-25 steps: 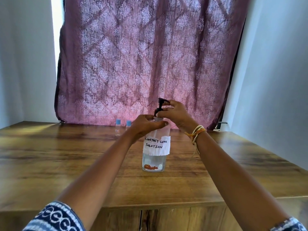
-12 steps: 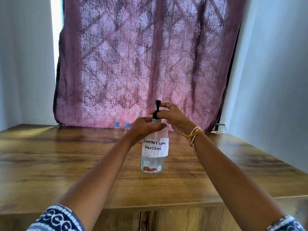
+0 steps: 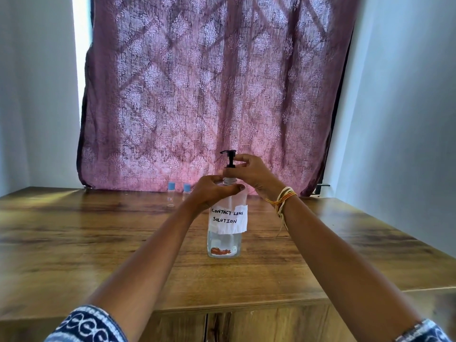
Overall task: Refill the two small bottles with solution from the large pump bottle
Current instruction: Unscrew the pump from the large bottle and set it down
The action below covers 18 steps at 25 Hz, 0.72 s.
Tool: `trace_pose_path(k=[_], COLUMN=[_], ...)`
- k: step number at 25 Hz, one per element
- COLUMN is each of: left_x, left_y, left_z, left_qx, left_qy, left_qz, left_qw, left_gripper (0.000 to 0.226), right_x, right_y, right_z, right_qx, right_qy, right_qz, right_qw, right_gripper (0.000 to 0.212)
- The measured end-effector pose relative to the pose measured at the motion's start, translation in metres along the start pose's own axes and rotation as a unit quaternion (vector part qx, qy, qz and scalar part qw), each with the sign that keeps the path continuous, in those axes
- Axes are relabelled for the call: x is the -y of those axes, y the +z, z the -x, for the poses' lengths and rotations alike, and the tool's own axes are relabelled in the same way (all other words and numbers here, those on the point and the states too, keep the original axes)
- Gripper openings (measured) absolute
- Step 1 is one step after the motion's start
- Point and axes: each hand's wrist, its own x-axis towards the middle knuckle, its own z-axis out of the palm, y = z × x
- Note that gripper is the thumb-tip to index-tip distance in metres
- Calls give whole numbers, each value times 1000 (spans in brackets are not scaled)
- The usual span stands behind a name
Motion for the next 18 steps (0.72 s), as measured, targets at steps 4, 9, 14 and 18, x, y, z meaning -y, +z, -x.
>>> trace_pose_path(k=[4, 9, 14, 18], left_x=[0, 2, 2, 3], left_y=[0, 0, 0, -1], left_z=[-1, 0, 0, -1], left_qx=[-4, 3, 0, 3], left_qy=[-3, 1, 0, 8], left_qz=[2, 15, 13, 8], left_qw=[1000, 1000, 1000, 1000], left_gripper=[31, 40, 33, 33], right_x=[-2, 1, -1, 6], right_y=[-3, 1, 4, 7], right_z=[-1, 2, -4, 0], right_qx=[-68, -1, -89, -17], right_qy=[-10, -12, -20, -6], right_qz=[16, -2, 47, -3], right_qw=[997, 1000, 995, 1000], right_gripper=[38, 48, 42, 38])
